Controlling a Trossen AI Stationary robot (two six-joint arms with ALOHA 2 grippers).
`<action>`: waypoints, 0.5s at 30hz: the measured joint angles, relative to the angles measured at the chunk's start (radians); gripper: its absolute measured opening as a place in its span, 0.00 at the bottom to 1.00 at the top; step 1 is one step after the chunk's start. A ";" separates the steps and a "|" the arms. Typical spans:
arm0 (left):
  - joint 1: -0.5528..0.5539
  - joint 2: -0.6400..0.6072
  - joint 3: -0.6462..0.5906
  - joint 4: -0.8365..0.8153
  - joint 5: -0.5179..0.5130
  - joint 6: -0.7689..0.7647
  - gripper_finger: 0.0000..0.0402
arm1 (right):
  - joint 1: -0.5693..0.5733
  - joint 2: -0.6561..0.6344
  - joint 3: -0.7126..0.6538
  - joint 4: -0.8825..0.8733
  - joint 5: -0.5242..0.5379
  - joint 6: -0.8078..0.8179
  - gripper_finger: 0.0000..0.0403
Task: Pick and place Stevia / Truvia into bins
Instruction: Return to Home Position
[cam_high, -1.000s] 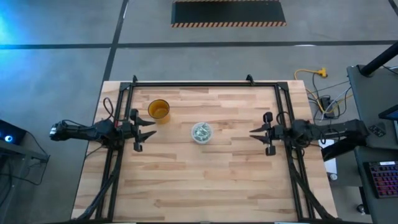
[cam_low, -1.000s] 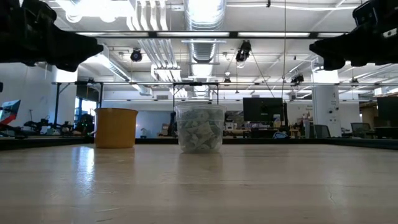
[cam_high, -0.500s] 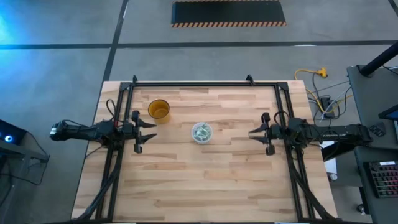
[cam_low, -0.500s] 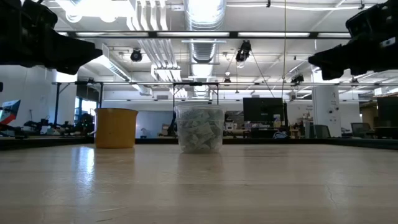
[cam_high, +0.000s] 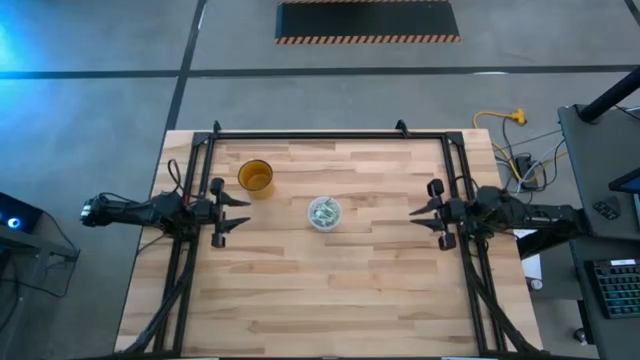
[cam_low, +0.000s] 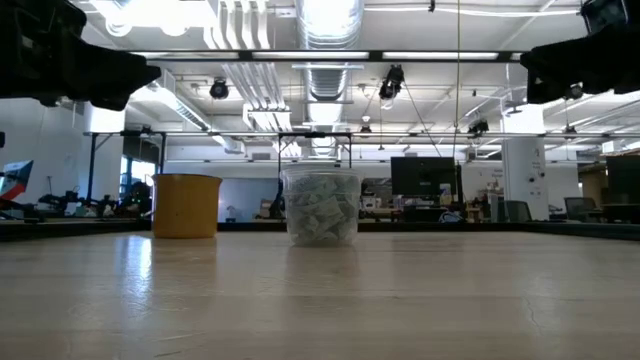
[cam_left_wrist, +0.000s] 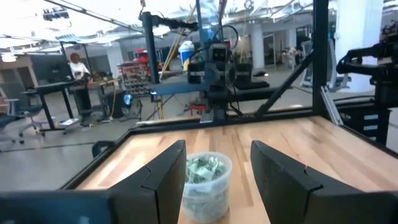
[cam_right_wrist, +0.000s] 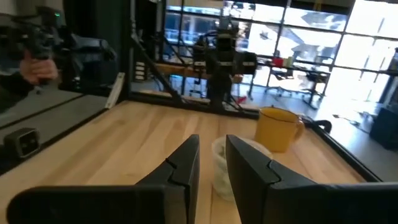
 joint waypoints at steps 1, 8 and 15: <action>0.000 -0.002 0.000 -0.002 0.000 0.000 0.41 | 0.000 -0.001 0.001 0.000 -0.015 0.000 0.17; 0.000 -0.003 -0.005 0.000 -0.001 0.003 0.41 | 0.000 -0.013 -0.051 0.009 -0.028 -0.010 0.17; 0.000 -0.003 -0.024 0.006 -0.006 -0.001 0.41 | 0.000 -0.005 -0.078 0.074 0.044 0.026 0.17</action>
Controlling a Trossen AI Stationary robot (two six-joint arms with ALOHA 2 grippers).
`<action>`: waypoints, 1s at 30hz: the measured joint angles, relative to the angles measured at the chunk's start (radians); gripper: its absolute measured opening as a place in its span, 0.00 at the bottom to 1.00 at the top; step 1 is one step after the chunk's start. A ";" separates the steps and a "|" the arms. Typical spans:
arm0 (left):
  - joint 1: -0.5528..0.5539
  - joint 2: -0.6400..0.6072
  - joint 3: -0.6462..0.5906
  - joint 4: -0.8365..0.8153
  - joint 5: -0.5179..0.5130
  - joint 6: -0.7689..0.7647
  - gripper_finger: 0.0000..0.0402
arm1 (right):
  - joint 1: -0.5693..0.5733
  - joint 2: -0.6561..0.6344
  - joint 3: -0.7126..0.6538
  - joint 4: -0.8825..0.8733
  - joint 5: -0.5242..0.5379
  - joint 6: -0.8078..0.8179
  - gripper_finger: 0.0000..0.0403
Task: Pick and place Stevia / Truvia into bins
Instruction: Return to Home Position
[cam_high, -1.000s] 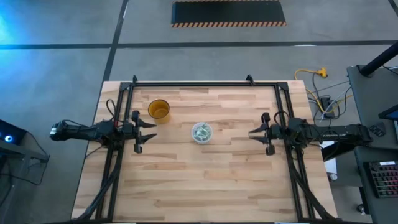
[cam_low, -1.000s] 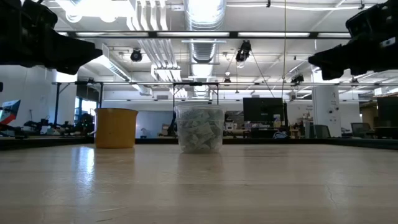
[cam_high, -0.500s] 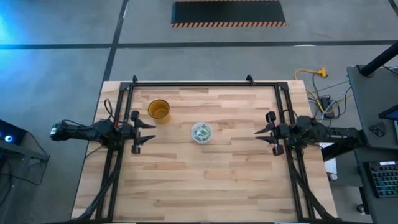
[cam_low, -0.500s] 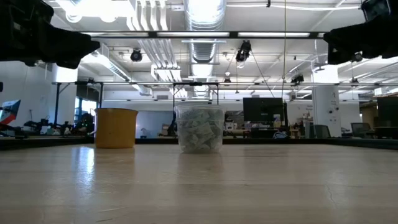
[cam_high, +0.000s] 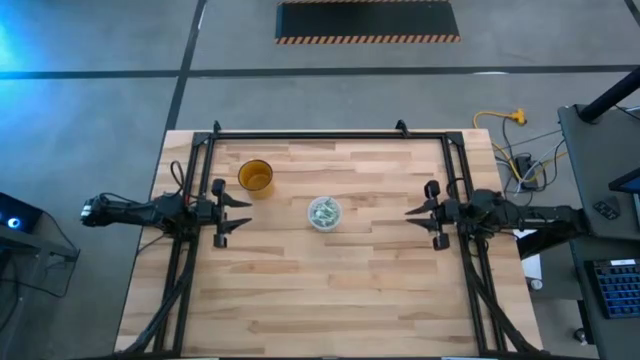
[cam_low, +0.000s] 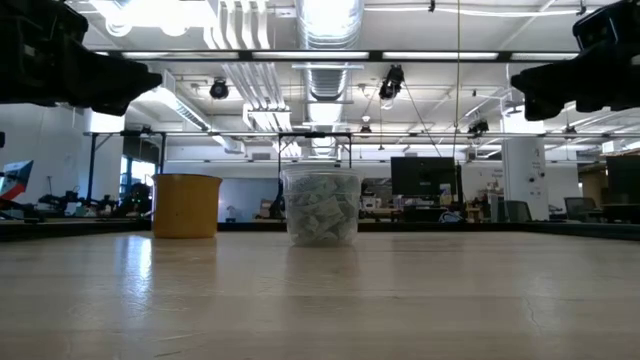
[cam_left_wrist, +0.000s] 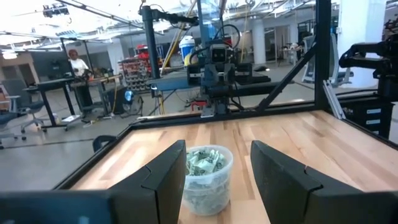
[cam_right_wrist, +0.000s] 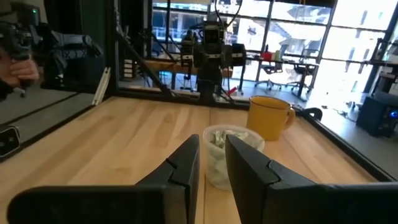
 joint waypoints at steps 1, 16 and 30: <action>0.000 -0.001 0.000 -0.001 -0.002 0.000 0.41 | 0.000 0.002 0.000 0.000 0.000 0.002 0.17; -0.001 0.000 -0.001 0.006 0.000 0.001 0.41 | 0.000 0.012 0.000 0.001 -0.001 0.011 0.17; 0.000 0.010 -0.003 0.002 0.002 0.000 0.41 | 0.000 0.012 -0.001 0.002 -0.001 0.029 0.17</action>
